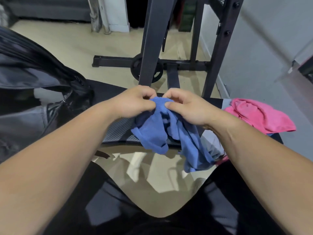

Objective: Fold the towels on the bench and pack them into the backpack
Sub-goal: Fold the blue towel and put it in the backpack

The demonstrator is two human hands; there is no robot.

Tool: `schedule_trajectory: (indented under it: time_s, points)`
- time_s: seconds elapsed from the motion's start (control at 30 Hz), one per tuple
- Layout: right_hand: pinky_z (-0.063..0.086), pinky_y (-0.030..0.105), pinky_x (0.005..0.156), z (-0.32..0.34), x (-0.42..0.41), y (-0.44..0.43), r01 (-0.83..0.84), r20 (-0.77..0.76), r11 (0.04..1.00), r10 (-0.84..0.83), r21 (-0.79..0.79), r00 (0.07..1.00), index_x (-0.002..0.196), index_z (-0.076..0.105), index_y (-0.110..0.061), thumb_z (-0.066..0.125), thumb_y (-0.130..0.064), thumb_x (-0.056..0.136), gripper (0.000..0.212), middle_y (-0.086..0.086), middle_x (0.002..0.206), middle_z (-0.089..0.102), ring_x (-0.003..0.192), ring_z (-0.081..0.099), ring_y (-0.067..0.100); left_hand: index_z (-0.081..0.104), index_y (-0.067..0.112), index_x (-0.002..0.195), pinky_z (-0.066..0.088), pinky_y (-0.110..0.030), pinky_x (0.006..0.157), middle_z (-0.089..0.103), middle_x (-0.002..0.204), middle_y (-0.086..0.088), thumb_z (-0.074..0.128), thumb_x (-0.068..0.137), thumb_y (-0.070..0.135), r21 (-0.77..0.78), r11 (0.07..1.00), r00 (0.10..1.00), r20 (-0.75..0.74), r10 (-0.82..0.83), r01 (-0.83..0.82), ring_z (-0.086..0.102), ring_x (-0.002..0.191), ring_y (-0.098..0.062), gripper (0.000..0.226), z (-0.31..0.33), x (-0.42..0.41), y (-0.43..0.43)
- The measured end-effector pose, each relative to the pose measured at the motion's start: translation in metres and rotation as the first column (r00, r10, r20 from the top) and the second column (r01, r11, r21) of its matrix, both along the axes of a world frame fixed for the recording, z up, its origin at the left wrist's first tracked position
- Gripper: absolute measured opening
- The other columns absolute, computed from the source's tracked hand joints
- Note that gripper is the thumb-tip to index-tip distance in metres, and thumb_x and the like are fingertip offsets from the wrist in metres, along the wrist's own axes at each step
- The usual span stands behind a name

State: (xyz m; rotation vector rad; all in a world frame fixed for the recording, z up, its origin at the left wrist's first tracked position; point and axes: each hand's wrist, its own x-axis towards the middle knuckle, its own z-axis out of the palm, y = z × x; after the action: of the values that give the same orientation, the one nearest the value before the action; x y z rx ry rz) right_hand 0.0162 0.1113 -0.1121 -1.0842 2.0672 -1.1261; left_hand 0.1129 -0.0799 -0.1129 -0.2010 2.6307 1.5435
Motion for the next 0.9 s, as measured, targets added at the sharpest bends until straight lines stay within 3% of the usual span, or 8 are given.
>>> schedule_trajectory:
  time_s: [0.13,0.23,0.4,0.6,0.7,0.77,0.83,0.9]
  points:
    - [0.039,0.031,0.062,-0.007,-0.001,0.0,-0.103,0.002,0.976,0.105,0.192,0.995,0.099,0.062,-0.026,0.077,-0.028,0.087,0.019,0.01,0.073,0.06,0.066,0.05,0.014,0.033,0.019,0.06,0.018,-0.024,0.046,0.029,0.052,0.012,0.05,0.071,0.004,-0.001,0.999,0.996,-0.083,0.042,-0.042,0.024,0.05,-0.009,0.026,0.009,0.009,-0.02]
    - [0.037,0.029,0.058,-0.026,0.001,0.002,-0.122,-0.094,0.916,0.17,0.382,0.981,0.081,0.06,-0.019,0.08,-0.021,0.081,0.02,-0.014,0.062,0.053,0.058,0.045,0.008,0.029,0.02,0.057,0.014,-0.026,0.048,0.024,0.05,0.013,0.048,0.073,-0.001,-0.008,0.988,0.984,-0.095,0.15,-0.151,0.02,0.052,-0.011,0.032,0.006,0.017,-0.047]
    - [0.033,0.024,0.053,-0.063,-0.004,0.014,-0.056,-0.137,0.757,0.19,0.651,0.972,0.067,0.057,-0.013,0.076,-0.023,0.087,0.029,-0.009,0.059,0.051,0.051,0.04,0.005,0.03,0.016,0.055,0.02,-0.033,0.055,0.026,0.055,0.003,0.055,0.07,0.013,-0.301,0.915,0.963,-0.074,0.259,-0.269,0.023,0.059,-0.019,0.029,-0.019,0.035,-0.097]
    - [0.036,0.031,0.066,-0.077,-0.009,0.022,0.231,-0.063,0.916,-0.223,0.327,0.973,0.078,0.055,-0.017,0.054,-0.028,0.102,0.026,-0.008,0.069,0.051,0.065,0.044,0.01,0.066,0.022,0.072,0.045,-0.031,0.063,0.066,0.072,0.002,0.067,0.073,0.02,-0.44,0.897,0.956,0.245,0.163,-0.04,0.058,0.069,-0.02,0.003,-0.049,0.054,-0.113]
    - [0.035,0.029,0.063,-0.058,-0.011,0.014,0.276,-0.13,0.941,-0.254,0.196,0.958,0.078,0.057,-0.012,0.057,-0.03,0.102,0.03,-0.009,0.069,0.05,0.063,0.042,0.006,0.067,0.013,0.067,0.042,-0.03,0.059,0.065,0.062,-0.004,0.071,0.073,0.024,-0.322,0.946,0.931,0.334,0.146,-0.033,0.055,0.058,-0.018,0.013,-0.044,0.055,-0.108]
    - [0.034,0.026,0.058,-0.044,-0.018,0.015,0.193,-0.143,0.941,-0.158,0.279,0.977,0.073,0.056,-0.012,0.07,-0.041,0.092,0.037,-0.01,0.064,0.049,0.058,0.042,0.006,0.061,0.014,0.059,0.038,-0.03,0.058,0.06,0.058,-0.004,0.079,0.076,0.034,-0.268,0.963,0.913,0.386,0.135,-0.029,0.052,0.056,-0.02,0.031,-0.04,0.054,-0.11]
    - [0.039,0.026,0.058,-0.036,-0.027,0.023,0.02,-0.141,0.835,0.069,0.55,0.988,0.074,0.06,-0.016,0.085,-0.046,0.075,0.04,-0.011,0.065,0.054,0.059,0.047,0.007,0.058,0.014,0.058,0.037,-0.031,0.059,0.059,0.057,-0.006,0.08,0.08,0.043,-0.295,0.953,0.9,0.393,0.188,-0.071,0.051,0.056,-0.021,0.042,-0.042,0.051,-0.116]
    - [0.047,0.029,0.062,-0.038,-0.039,0.032,-0.086,-0.096,0.596,0.266,0.798,0.959,0.074,0.064,-0.023,0.091,-0.033,0.069,0.03,-0.009,0.07,0.062,0.065,0.055,0.013,0.049,0.014,0.057,0.032,-0.032,0.058,0.047,0.055,-0.007,0.076,0.084,0.045,-0.409,0.891,0.9,0.285,0.329,-0.196,0.044,0.056,-0.023,0.049,-0.05,0.046,-0.123]
